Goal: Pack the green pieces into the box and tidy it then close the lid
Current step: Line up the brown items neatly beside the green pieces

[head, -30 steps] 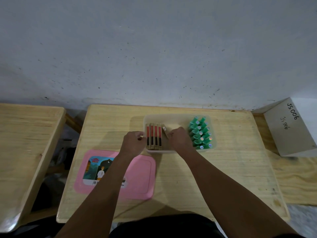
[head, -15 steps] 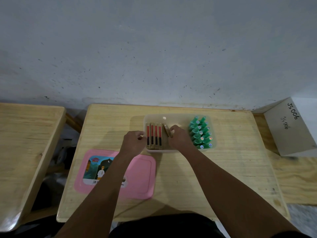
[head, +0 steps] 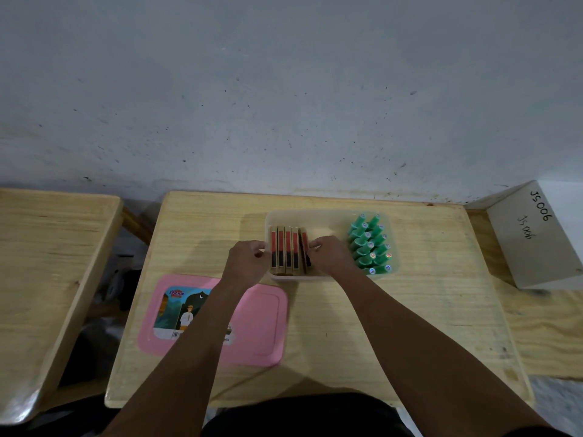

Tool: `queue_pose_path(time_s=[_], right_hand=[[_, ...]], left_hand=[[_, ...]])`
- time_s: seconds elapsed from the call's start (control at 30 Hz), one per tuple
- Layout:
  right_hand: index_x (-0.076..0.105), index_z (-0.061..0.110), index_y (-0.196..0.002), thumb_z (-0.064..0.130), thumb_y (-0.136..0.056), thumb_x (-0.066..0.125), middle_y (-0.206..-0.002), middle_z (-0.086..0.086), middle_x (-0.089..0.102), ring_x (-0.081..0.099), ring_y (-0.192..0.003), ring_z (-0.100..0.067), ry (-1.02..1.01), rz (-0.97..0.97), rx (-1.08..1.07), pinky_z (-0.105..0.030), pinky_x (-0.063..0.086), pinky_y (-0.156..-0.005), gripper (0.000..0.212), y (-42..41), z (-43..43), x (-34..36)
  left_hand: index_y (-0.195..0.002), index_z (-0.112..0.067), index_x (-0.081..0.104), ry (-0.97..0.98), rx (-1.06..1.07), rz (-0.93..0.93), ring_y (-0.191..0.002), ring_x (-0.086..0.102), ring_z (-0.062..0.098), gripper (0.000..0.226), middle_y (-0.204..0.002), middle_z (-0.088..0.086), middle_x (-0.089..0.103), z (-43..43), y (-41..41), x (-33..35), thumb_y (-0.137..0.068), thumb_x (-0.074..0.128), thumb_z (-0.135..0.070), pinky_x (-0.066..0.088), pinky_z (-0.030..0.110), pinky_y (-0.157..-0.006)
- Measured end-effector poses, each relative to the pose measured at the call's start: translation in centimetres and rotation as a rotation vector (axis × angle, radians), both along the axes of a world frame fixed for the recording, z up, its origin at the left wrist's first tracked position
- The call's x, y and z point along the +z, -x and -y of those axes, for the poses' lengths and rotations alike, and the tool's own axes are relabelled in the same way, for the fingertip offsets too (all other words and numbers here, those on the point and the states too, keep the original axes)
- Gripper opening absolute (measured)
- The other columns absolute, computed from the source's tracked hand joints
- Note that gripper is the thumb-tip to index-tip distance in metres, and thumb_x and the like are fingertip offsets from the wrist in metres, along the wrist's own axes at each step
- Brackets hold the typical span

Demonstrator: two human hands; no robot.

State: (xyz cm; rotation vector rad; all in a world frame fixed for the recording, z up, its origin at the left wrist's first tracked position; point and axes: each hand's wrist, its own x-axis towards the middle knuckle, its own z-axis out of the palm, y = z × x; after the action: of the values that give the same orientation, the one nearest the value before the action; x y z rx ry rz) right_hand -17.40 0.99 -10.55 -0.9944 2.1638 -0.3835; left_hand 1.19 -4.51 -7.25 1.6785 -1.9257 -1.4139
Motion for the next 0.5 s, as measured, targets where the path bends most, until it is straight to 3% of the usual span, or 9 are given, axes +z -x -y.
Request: queue_pose_path(time_s=[0.13, 0.3, 0.5], right_hand=[[0.075, 0.016, -0.097, 0.022, -0.090, 0.057, -0.098, -0.006, 0.073, 0.066, -0.085, -0.019, -0.008, 0.023, 0.025, -0.030, 0.053, -0.077, 0.021, -0.36, 0.21, 0.07], [0.076, 0.016, -0.099, 0.021, -0.090, 0.058, -0.100, -0.005, 0.074, 0.068, -0.084, -0.018, -0.017, 0.029, 0.053, -0.036, 0.057, -0.081, 0.021, -0.11, 0.35, -0.30], [0.070, 0.017, -0.117, 0.025, -0.093, 0.058, -0.113, -0.006, 0.072, 0.066, -0.100, -0.019, -0.004, 0.038, 0.108, -0.028, 0.051, -0.087, 0.028, 0.20, -0.09, -0.08]], left_hand=[[-0.122, -0.005, 0.063, 0.003, 0.006, -0.002, -0.103, 0.066, 0.027, 0.034, -0.122, 0.015, 0.065, -0.04, 0.14, 0.24, -0.090, 0.058, -0.015, 0.055, 0.040, -0.091], [-0.116, -0.006, 0.067, 0.031, 0.006, -0.013, -0.104, 0.066, 0.025, 0.028, -0.119, 0.015, 0.067, -0.24, 0.23, 0.32, -0.090, 0.058, -0.013, 0.055, 0.039, -0.090], [-0.112, -0.005, 0.068, 0.050, 0.030, -0.009, -0.096, 0.065, 0.019, 0.025, -0.113, 0.014, 0.069, -0.55, 0.50, 0.44, -0.092, 0.056, -0.013, 0.050, 0.025, -0.078]])
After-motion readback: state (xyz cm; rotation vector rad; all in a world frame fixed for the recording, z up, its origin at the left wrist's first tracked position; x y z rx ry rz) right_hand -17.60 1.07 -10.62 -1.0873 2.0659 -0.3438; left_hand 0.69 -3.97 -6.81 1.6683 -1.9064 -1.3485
